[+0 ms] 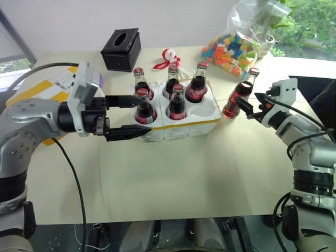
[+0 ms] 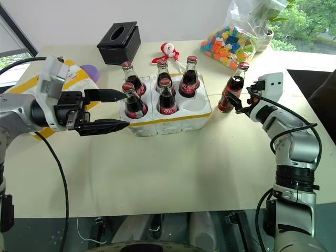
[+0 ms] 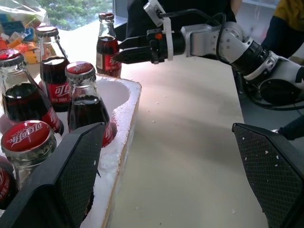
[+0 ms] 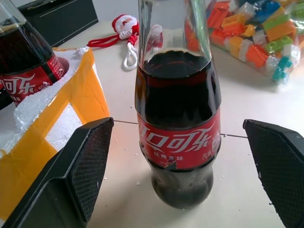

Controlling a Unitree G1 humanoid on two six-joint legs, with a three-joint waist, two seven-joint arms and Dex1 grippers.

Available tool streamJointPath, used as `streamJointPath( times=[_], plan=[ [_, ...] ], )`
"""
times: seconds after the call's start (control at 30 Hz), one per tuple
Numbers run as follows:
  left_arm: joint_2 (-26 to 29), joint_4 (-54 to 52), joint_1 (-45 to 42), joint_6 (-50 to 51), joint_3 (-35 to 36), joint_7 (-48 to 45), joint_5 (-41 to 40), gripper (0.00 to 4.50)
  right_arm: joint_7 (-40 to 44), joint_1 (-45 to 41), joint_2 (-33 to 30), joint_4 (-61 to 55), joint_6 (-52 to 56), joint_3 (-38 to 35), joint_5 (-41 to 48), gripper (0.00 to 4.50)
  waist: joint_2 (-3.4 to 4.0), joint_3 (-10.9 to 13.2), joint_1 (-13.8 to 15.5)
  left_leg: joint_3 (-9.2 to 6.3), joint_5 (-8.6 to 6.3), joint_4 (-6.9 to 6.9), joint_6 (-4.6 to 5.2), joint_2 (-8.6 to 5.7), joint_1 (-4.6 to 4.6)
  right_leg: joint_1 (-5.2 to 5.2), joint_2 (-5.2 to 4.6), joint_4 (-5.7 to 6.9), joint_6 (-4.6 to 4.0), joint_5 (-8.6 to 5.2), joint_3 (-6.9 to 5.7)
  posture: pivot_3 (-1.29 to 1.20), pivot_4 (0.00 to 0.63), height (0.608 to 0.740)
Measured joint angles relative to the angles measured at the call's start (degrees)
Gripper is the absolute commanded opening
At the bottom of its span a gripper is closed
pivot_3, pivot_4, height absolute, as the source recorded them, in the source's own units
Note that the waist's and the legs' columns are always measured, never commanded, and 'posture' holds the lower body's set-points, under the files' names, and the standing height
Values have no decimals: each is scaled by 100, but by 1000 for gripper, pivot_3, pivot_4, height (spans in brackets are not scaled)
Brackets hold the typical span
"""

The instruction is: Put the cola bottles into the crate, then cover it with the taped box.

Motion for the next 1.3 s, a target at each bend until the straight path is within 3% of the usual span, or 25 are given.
streamJointPath(
  times=[0.37,0.43,0.53,0.63,0.87,1.13,1.3],
  plan=[
    [-3,-92,-55,1,-58,80,-9,4500,251,-1052,60,1936,-909,440,-413,4468,0,0,-29,-1,1,-1,-2,0,0,0,2,0,0,0,-1,0,150,732],
    [-3,-91,-62,2,-62,81,-10,4500,265,-1148,89,2214,-1070,442,-471,3950,0,0,-26,-2,1,-3,-2,0,1,0,2,0,-1,0,-1,0,150,732],
    [-3,-91,-154,2,-85,81,-10,4500,325,-1221,183,2477,-1279,455,-488,2749,0,0,-22,-2,1,-3,-2,-2,0,1,2,0,0,0,0,0,150,732],
    [-3,-89,-211,2,-93,75,-10,4500,411,-1234,181,2507,-1301,456,-496,2779,0,0,-29,-2,1,-3,-3,-2,0,1,2,0,0,0,0,0,150,732],
    [-4,-52,-215,2,-109,57,-5,4500,687,-912,81,1322,-516,444,-106,2779,16,11,-56,-1,2,-10,-3,-1,-5,-12,2,1,-1,-1,1,0,150,732],
    [26,-51,11,-1,-90,67,5,4500,1056,-1733,-243,-809,960,-73,1753,2779,15,11,-134,-4,-5,-15,7,4,-6,-13,3,-1,-2,-2,0,0,150,732],
    [43,-50,32,-26,-90,84,13,4500,1177,-1664,-143,-1095,1136,533,1860,2779,6,8,-96,-6,-19,-5,32,-2,-6,-5,-2,-2,-2,-1,-1,0,150,732]
  ],
)
